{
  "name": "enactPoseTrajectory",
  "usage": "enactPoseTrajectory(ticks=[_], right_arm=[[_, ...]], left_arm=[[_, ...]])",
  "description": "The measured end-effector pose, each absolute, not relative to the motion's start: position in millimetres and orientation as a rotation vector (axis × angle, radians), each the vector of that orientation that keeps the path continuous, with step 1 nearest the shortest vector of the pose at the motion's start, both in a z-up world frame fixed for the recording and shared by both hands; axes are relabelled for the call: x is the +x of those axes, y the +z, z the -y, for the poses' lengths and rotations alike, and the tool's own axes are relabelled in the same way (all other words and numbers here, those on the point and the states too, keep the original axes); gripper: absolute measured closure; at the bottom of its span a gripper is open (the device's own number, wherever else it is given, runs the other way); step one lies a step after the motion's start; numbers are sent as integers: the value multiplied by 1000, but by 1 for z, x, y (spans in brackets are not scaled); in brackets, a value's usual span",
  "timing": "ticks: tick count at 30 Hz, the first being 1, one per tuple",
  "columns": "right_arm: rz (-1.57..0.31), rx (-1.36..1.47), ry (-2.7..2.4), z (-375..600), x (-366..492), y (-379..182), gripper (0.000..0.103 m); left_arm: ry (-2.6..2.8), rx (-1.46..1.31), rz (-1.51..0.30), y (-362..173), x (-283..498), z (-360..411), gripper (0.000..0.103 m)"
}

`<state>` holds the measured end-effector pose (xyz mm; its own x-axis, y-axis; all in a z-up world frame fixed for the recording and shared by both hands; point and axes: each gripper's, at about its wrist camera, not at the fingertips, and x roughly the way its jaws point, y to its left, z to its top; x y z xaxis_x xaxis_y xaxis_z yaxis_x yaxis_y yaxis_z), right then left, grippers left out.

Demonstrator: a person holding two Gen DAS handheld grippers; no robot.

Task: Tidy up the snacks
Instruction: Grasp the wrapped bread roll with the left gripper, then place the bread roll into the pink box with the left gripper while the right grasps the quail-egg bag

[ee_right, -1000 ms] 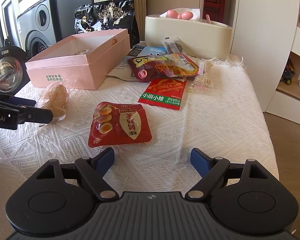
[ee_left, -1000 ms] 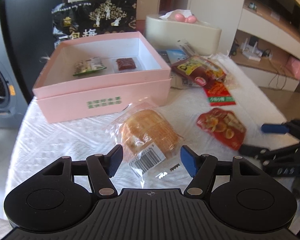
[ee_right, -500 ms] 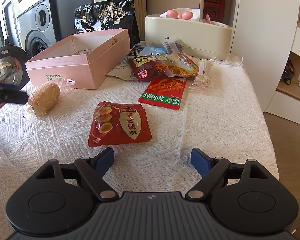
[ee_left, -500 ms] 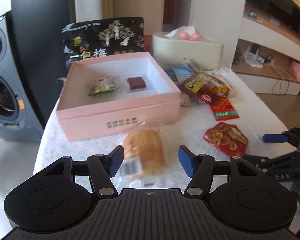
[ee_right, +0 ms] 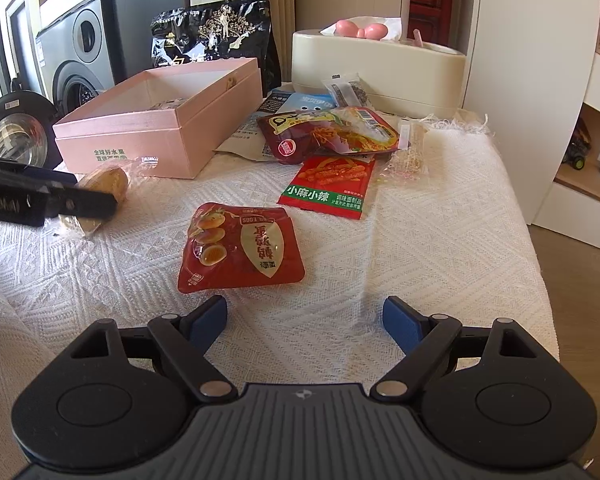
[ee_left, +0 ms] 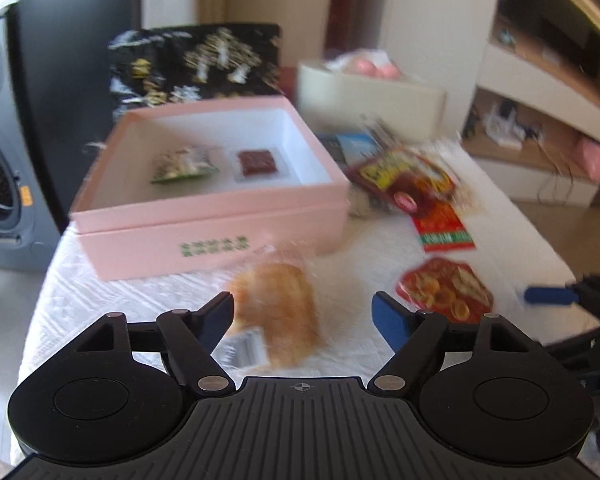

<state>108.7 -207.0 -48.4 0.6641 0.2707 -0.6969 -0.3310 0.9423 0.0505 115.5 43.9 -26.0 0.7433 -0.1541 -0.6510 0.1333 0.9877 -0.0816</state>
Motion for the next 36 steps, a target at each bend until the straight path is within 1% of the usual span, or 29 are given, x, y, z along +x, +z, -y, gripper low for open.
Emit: enactPoseTrajectory(ticks=[10, 12, 14, 21, 26, 28, 29, 30, 36], right_arm=[[-780, -92, 361, 207, 111, -49, 14], [-781, -95, 368, 207, 111, -49, 13], [-783, -90, 376, 209, 111, -48, 14], [-672, -87, 459, 199, 105, -29, 14], [-734, -94, 496, 174, 136, -32, 14], [-774, -93, 493, 169, 147, -37, 20], [-795, -87, 494, 168, 151, -40, 28], [-808, -88, 490, 168, 153, -41, 30], [-754, -165, 554, 160, 129, -24, 32]], left_arm=[[-116, -108, -784, -50, 136, -68, 19], [-132, -116, -784, -52, 137, -69, 22], [-161, -126, -767, -49, 132, -69, 38], [-205, -132, -739, -32, 99, -75, 39], [-215, -121, -753, -26, 78, -82, 39], [-214, -123, -755, -25, 71, -86, 39], [-213, -126, -756, -25, 68, -88, 39], [-211, -128, -758, -24, 66, -90, 39], [-226, -155, -772, -23, 63, -99, 39]])
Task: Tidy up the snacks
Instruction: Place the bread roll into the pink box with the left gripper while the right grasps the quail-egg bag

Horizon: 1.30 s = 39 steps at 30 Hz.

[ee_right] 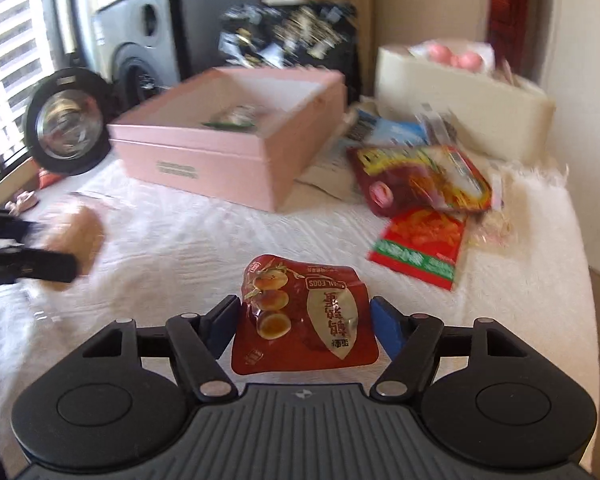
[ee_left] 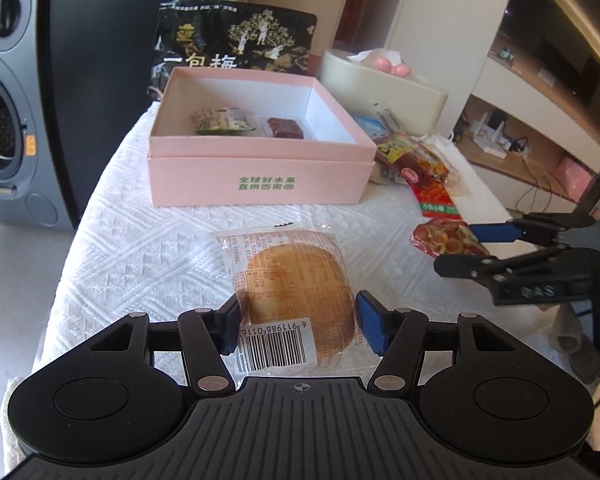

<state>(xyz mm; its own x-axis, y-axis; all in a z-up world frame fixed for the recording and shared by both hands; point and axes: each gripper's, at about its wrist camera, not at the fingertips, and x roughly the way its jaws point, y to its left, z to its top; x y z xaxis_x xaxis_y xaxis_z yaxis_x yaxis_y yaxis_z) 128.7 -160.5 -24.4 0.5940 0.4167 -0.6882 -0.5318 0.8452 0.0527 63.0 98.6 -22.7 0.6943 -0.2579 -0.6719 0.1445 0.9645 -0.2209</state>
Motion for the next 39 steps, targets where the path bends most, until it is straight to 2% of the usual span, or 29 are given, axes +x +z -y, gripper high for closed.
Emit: enactPoseTrajectory(ticks=[7, 14, 16, 18, 21, 23, 32, 39], right_arm=[[-560, -211, 682, 140, 100, 36, 33], [-384, -290, 679, 82, 147, 67, 32], [-360, -260, 688, 67, 173, 64, 29], [-400, -259, 711, 54, 199, 53, 28], [-491, -235, 678, 55, 218, 32, 28], [-524, -206, 684, 70, 217, 24, 28], [-585, -158, 538, 145, 221, -4, 28], [-598, -134, 404, 182, 239, -15, 28]], left_arm=[[-258, -172, -604, 34, 83, -116, 39], [-241, -313, -491, 82, 180, -158, 39], [-285, -373, -495, 78, 210, -164, 39], [-328, -398, -597, 51, 245, -159, 39], [-222, -134, -775, 5, 274, -128, 40], [-183, -39, -766, -6, 274, -118, 40], [-112, -105, -551, 20, 229, -129, 40], [-348, -209, -587, 20, 177, -98, 40]])
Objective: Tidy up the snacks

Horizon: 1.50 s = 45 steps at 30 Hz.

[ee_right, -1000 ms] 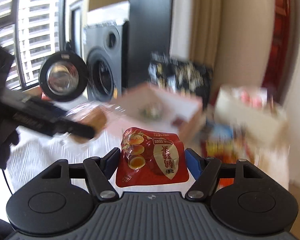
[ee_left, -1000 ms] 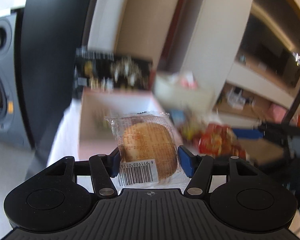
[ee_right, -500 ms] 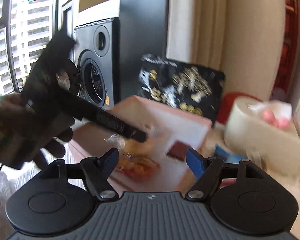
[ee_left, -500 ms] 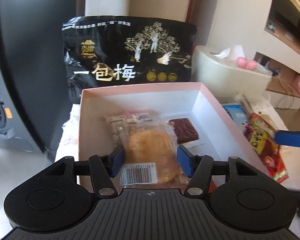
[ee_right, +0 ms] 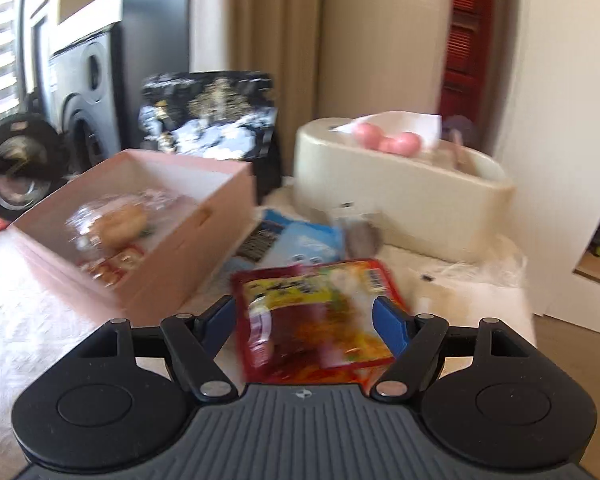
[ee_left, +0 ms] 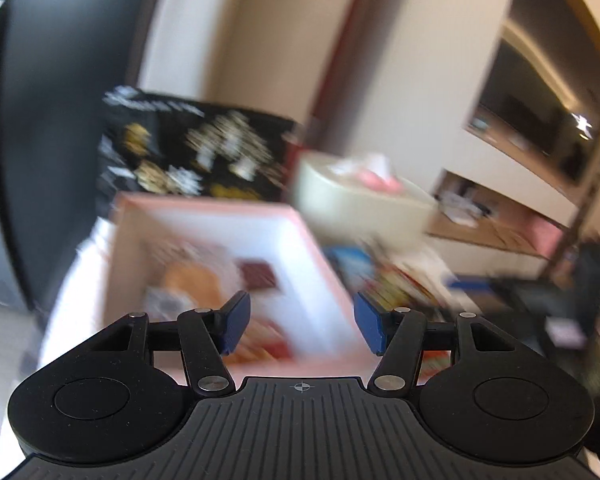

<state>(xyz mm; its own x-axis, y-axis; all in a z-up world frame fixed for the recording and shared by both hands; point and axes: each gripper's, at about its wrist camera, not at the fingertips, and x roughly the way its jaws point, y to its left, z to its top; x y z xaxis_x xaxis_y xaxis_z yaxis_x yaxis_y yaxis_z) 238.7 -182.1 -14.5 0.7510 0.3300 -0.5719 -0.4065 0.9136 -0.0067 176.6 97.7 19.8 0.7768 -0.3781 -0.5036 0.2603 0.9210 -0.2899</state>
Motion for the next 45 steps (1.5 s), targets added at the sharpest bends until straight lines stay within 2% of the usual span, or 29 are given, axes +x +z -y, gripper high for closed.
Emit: enactPoseTrajectory(ticks=[7, 13, 14, 15, 21, 28, 32, 34, 36, 39, 45], right_arm=[[-691, 81, 339, 203, 325, -13, 25], [-844, 141, 367, 190, 400, -27, 26], [-873, 138, 363, 188, 405, -30, 35], [-904, 140, 370, 188, 407, -34, 48], [-905, 131, 408, 203, 374, -23, 61], [-955, 165, 552, 218, 314, -8, 62], [-961, 88, 627, 210, 272, -11, 62], [-928, 35, 627, 212, 255, -8, 60], [-857, -38, 554, 215, 240, -3, 49], [-834, -27, 462, 227, 232, -2, 40], [-942, 85, 483, 237, 211, -17, 40]], left_arm=[[-409, -226, -748, -27, 166, -63, 40], [-390, -242, -746, -37, 161, -64, 40], [-385, -250, -746, -38, 161, -67, 40], [-379, -258, -748, -40, 159, -69, 40], [-352, -296, -778, -47, 160, -76, 40], [-386, -289, -791, -48, 158, -62, 40], [-389, -256, -803, -47, 156, -54, 40], [-377, -242, -811, -46, 154, -51, 40], [-359, -233, -816, -46, 153, -50, 40], [-343, -230, -815, -44, 148, -50, 40], [-359, -225, -809, -37, 139, -47, 40]])
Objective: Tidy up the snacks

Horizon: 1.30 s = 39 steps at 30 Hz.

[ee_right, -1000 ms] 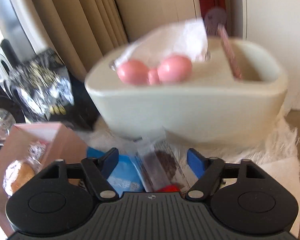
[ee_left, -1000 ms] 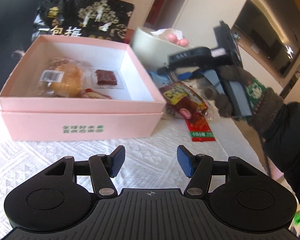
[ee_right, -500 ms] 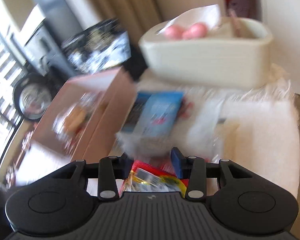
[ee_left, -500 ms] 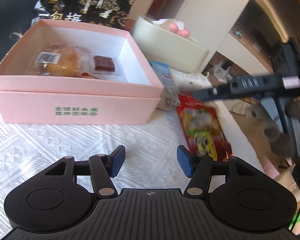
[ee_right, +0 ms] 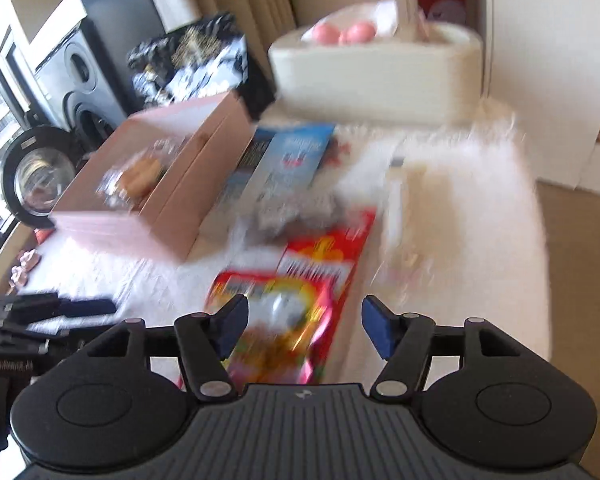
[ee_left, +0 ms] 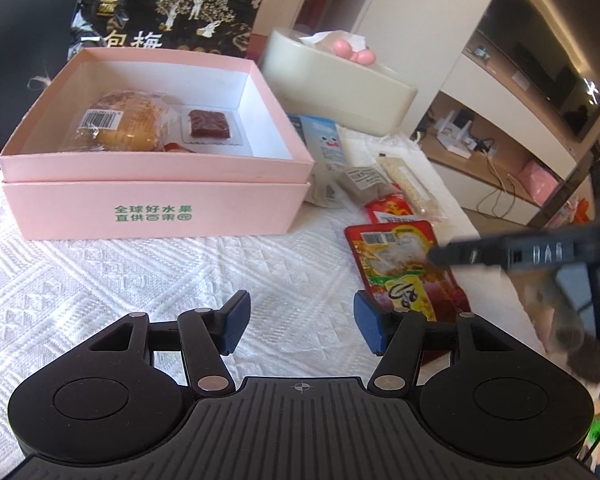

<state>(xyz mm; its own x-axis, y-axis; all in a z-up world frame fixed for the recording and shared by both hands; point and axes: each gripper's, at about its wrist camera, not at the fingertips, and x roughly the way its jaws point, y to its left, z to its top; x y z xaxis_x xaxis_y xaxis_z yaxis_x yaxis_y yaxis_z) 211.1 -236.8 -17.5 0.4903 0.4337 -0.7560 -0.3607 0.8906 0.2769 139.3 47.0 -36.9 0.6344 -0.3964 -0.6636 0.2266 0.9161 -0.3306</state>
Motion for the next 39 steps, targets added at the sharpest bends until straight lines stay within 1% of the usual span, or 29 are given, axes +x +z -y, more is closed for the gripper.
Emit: enactPoseTrajectory(ticks=[1, 2, 5, 8, 12, 15, 19, 23, 26, 29, 31, 32, 34, 36, 37, 38, 39], right_arm=[[-959, 105, 514, 234, 206, -22, 38], [-983, 134, 551, 229, 201, -27, 34], [-1007, 161, 709, 207, 187, -34, 33], [-931, 84, 769, 193, 177, -25, 34], [-811, -9, 599, 199, 182, -11, 34], [-775, -24, 473, 205, 199, -8, 33], [-747, 52, 405, 210, 236, -2, 34], [-792, 183, 469, 200, 292, -4, 34], [-835, 247, 465, 192, 328, -18, 40], [-877, 286, 445, 181, 350, -33, 42], [-888, 301, 440, 178, 355, -40, 45], [-891, 297, 453, 177, 354, -39, 55], [-909, 265, 465, 176, 349, -37, 63], [-930, 235, 471, 177, 345, -38, 74], [-943, 228, 481, 180, 340, -38, 76], [-959, 223, 495, 183, 335, -39, 81], [-973, 223, 512, 188, 330, -39, 83]], left_arm=[[-361, -221, -807, -36, 139, -46, 40], [-358, -219, -804, -35, 138, -46, 40], [-337, -219, -802, -33, 139, -46, 40], [-330, -211, -799, -30, 137, -46, 40], [-347, -196, -806, -30, 134, -43, 40], [-383, -184, -816, -32, 133, -36, 40], [-411, -165, -825, -34, 135, -29, 40], [-408, -182, -824, -38, 137, -34, 40], [-397, -196, -828, -41, 137, -43, 41], [-379, -216, -835, -45, 139, -52, 40], [-369, -235, -835, -48, 141, -58, 41], [-368, -246, -834, -48, 142, -60, 41], [-367, -257, -829, -49, 143, -61, 41], [-373, -259, -824, -47, 143, -59, 41], [-380, -259, -822, -47, 142, -58, 41], [-387, -258, -821, -46, 140, -57, 41], [-395, -253, -820, -44, 139, -56, 41]])
